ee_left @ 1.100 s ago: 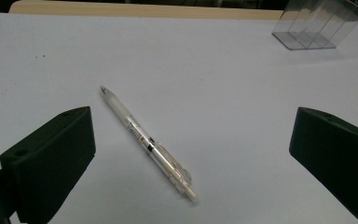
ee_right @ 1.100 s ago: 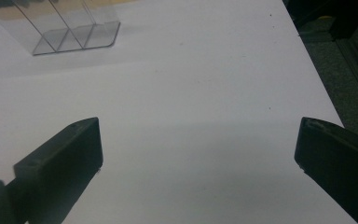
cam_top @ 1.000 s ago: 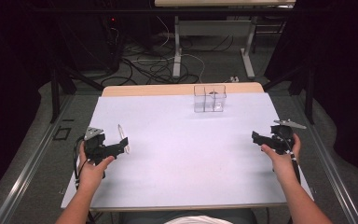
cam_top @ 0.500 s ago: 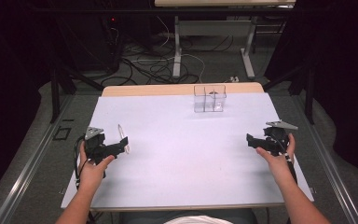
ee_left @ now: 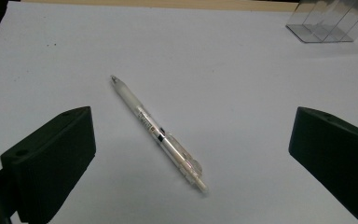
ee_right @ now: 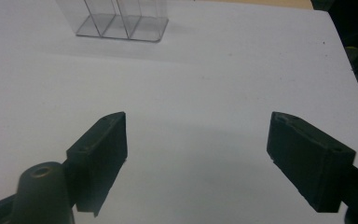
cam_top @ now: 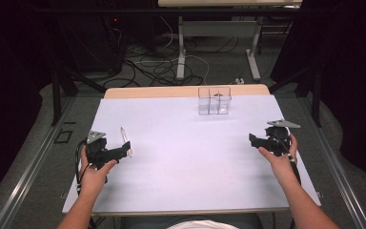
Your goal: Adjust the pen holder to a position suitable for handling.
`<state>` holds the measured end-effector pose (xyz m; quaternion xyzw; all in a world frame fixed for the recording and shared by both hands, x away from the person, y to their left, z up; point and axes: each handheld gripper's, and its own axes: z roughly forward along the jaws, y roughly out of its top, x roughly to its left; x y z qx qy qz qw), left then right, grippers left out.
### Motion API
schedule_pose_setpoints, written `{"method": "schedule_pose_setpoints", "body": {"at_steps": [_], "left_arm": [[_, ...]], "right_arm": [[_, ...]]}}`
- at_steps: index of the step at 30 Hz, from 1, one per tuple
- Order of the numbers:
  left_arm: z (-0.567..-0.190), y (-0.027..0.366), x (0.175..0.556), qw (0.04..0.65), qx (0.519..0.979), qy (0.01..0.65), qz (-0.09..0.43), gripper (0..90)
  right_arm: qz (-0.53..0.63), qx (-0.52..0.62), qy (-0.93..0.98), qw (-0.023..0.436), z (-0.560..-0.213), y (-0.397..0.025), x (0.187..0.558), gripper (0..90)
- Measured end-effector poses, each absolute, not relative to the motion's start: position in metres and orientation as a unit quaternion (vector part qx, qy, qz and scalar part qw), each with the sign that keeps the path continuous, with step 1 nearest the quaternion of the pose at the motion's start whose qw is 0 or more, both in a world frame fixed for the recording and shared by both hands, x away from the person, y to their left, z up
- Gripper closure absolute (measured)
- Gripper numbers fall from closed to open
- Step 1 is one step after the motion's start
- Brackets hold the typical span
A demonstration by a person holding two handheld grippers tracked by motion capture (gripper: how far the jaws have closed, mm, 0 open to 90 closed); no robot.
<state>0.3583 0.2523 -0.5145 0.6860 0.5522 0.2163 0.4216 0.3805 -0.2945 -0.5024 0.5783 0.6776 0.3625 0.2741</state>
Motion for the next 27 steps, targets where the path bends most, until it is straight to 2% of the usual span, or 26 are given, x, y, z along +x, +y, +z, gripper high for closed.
{"method": "schedule_pose_setpoints", "body": {"at_steps": [10, 17, 27], "left_arm": [[-0.515, 0.252, 0.357, 0.426, 0.683, 0.552, 0.219, 0.5], [-0.515, 0.251, 0.356, 0.427, 0.683, 0.552, 0.218, 0.5], [-0.516, 0.251, 0.356, 0.427, 0.684, 0.551, 0.215, 1.1]], "right_arm": [[0.357, 0.565, 0.703, 0.242, -0.497, -0.283, 0.392, 30.5], [0.349, 0.553, 0.717, 0.242, -0.486, -0.27, 0.4, 32.3], [0.331, 0.563, 0.727, 0.214, -0.475, -0.264, 0.423, 33.7]]}}
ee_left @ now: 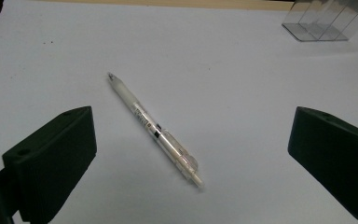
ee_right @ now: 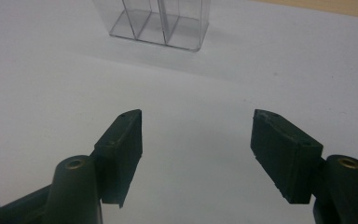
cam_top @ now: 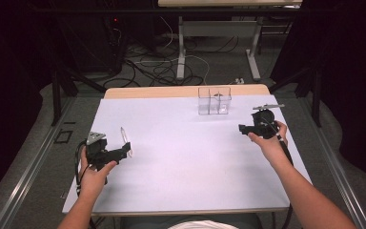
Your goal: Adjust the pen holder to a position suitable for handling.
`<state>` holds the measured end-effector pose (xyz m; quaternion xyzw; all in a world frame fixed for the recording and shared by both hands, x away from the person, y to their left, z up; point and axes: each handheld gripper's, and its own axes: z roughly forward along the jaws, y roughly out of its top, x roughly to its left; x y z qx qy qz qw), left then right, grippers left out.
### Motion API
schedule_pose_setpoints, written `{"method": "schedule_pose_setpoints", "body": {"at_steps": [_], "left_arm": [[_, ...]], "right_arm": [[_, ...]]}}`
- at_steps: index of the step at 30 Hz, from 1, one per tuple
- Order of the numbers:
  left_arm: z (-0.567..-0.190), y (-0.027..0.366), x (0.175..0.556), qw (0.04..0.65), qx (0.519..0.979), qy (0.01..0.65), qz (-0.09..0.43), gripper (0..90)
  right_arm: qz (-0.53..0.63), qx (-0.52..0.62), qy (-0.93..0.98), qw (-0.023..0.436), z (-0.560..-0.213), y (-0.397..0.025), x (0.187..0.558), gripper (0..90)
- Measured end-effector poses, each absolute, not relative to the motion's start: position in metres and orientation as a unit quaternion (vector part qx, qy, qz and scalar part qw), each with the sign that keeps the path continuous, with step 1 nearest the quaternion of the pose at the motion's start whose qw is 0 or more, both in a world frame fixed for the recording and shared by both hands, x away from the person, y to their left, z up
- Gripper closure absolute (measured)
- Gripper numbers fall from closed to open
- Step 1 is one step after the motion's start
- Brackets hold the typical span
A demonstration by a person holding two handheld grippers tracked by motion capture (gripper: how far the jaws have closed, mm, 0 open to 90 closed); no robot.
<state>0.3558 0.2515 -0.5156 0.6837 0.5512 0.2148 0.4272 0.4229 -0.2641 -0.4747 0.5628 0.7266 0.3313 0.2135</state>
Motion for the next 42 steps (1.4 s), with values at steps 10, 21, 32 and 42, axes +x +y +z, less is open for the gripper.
{"method": "schedule_pose_setpoints", "body": {"at_steps": [10, 21, 32, 42], "left_arm": [[-0.516, 0.251, 0.356, 0.427, 0.684, 0.552, 0.212, 1.4], [-0.517, 0.252, 0.356, 0.429, 0.683, 0.553, 0.209, 1.6], [-0.517, 0.252, 0.357, 0.429, 0.684, 0.553, 0.207, 1.9], [-0.517, 0.253, 0.357, 0.427, 0.685, 0.554, 0.204, 2.3]], "right_arm": [[0.318, 0.571, 0.73, 0.202, -0.458, -0.261, 0.441, 35.0], [0.314, 0.55, 0.751, 0.186, -0.439, -0.25, 0.467, 35.9], [0.306, 0.55, 0.753, 0.192, -0.429, -0.238, 0.49, 43.5], [0.312, 0.57, 0.732, 0.204, -0.426, -0.231, 0.51, 50.6]]}}
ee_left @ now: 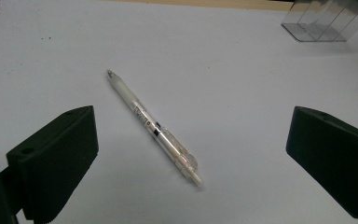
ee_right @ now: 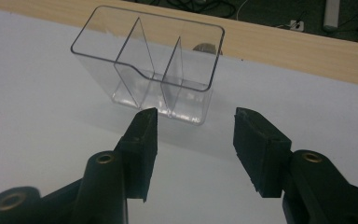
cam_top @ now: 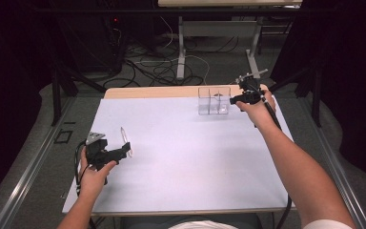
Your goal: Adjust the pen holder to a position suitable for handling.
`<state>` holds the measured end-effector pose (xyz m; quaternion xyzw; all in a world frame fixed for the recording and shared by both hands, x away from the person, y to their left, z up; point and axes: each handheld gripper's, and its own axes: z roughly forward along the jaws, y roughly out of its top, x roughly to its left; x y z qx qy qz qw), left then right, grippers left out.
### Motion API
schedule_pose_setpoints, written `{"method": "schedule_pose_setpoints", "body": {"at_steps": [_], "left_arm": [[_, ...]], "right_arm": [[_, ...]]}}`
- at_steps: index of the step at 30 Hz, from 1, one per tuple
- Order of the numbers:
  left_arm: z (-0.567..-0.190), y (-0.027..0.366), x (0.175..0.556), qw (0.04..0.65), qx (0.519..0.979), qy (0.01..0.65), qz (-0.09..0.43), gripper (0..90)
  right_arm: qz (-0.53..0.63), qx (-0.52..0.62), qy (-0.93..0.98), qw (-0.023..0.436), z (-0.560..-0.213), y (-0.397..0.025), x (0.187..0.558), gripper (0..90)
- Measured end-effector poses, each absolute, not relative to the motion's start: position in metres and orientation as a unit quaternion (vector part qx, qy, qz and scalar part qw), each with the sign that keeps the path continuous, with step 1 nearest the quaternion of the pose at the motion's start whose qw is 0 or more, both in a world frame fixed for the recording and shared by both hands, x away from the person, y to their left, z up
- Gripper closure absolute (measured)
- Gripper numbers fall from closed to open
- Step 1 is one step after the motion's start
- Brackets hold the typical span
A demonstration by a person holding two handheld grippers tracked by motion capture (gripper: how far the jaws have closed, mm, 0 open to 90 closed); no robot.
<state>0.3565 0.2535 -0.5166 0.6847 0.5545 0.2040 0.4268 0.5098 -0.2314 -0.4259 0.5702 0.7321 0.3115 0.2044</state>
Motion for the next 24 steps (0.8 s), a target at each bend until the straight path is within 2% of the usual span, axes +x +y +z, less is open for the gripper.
{"method": "schedule_pose_setpoints", "body": {"at_steps": [24], "left_arm": [[-0.519, 0.252, 0.355, 0.425, 0.675, 0.568, 0.201, 3.2]], "right_arm": [[0.33, 0.602, 0.693, 0.219, -0.451, -0.227, 0.553, 63.0]]}}
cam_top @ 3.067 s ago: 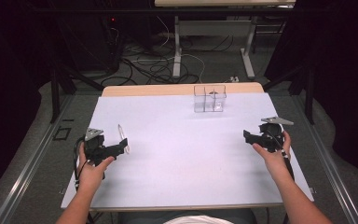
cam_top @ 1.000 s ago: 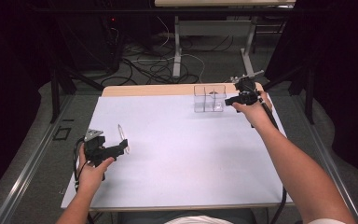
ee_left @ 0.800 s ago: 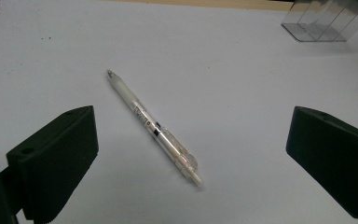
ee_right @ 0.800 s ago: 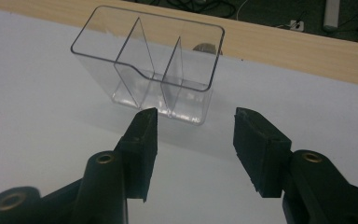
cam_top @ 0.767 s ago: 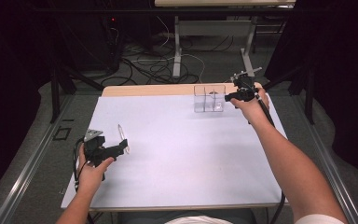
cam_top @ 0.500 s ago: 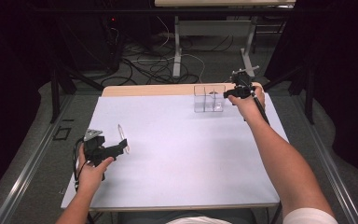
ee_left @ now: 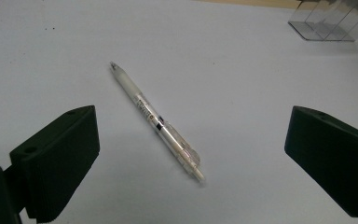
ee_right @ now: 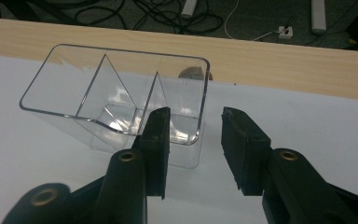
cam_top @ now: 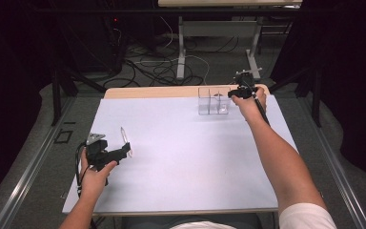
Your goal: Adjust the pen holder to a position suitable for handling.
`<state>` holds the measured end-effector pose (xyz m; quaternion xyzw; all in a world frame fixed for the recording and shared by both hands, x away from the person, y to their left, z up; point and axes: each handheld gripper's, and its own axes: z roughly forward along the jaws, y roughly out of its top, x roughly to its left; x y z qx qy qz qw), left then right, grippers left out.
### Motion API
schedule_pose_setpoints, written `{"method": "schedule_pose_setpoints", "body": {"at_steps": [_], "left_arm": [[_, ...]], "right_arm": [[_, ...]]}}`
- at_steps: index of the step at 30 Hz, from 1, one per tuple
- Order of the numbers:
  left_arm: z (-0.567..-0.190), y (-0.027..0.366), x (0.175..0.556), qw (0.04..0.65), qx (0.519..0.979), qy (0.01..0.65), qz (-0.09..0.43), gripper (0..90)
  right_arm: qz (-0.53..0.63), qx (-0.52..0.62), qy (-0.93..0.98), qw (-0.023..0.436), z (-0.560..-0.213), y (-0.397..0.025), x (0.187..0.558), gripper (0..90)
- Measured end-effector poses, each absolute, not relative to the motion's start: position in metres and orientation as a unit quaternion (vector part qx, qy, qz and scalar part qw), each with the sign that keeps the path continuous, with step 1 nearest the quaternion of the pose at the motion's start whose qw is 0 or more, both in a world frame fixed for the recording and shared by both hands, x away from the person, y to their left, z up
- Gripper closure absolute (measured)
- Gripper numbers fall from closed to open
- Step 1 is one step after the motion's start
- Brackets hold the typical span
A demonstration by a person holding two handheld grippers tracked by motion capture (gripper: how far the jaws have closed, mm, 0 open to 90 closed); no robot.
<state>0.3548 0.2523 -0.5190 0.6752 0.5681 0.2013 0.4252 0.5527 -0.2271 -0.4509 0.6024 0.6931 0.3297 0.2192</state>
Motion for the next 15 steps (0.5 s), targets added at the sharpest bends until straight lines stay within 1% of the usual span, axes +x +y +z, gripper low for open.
{"method": "schedule_pose_setpoints", "body": {"at_steps": [6, 15], "left_arm": [[-0.5187, 0.2517, 0.3542, 0.426, 0.677, 0.565, 0.201, 3.2], [-0.5185, 0.2524, 0.3533, 0.427, 0.676, 0.566, 0.201, 3.4]], "right_arm": [[0.333, 0.595, 0.694, 0.229, -0.4557, -0.2256, 0.5569, 65.5], [0.337, 0.6, 0.688, 0.229, -0.4604, -0.2243, 0.5609, 65.5]]}}
